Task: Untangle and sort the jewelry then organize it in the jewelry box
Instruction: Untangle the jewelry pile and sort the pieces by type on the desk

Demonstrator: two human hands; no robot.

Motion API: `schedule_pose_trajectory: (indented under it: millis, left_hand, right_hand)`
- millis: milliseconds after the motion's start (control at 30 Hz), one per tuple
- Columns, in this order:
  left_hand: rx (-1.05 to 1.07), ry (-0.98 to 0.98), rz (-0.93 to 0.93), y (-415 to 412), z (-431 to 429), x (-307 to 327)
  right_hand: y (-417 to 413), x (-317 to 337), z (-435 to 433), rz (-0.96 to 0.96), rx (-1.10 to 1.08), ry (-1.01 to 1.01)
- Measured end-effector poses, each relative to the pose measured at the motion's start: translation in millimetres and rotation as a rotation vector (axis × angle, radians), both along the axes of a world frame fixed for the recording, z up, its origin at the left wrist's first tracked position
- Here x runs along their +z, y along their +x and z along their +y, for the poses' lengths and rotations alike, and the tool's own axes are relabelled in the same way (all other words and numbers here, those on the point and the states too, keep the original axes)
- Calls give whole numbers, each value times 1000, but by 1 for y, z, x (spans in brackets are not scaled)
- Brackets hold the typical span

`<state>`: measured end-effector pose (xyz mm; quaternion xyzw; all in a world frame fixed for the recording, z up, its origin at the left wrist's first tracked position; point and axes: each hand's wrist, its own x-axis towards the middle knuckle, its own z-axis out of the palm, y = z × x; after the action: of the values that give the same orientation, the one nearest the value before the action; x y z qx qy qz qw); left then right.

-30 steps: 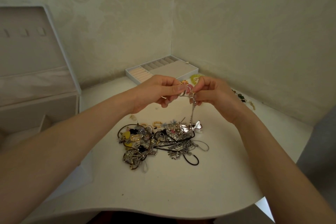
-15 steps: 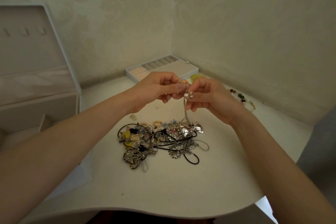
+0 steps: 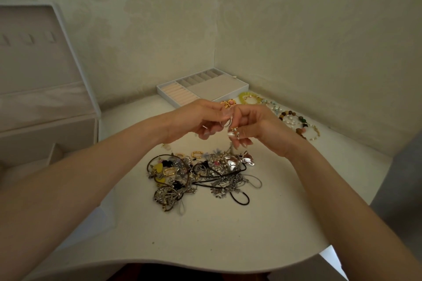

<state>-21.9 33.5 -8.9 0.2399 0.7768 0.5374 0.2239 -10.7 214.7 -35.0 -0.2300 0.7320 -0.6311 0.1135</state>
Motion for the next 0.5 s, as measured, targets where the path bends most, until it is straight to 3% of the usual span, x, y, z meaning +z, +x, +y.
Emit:
schedule_pose_trajectory:
  millis: [300,500]
  left_hand:
    - [265,-23,173,-12,-3,-10]
    - [325,65,93,-14,-4,-12]
  right_hand:
    - [-8,-1,3,111,-384,79]
    - [-12,-4,8,130,-561,41]
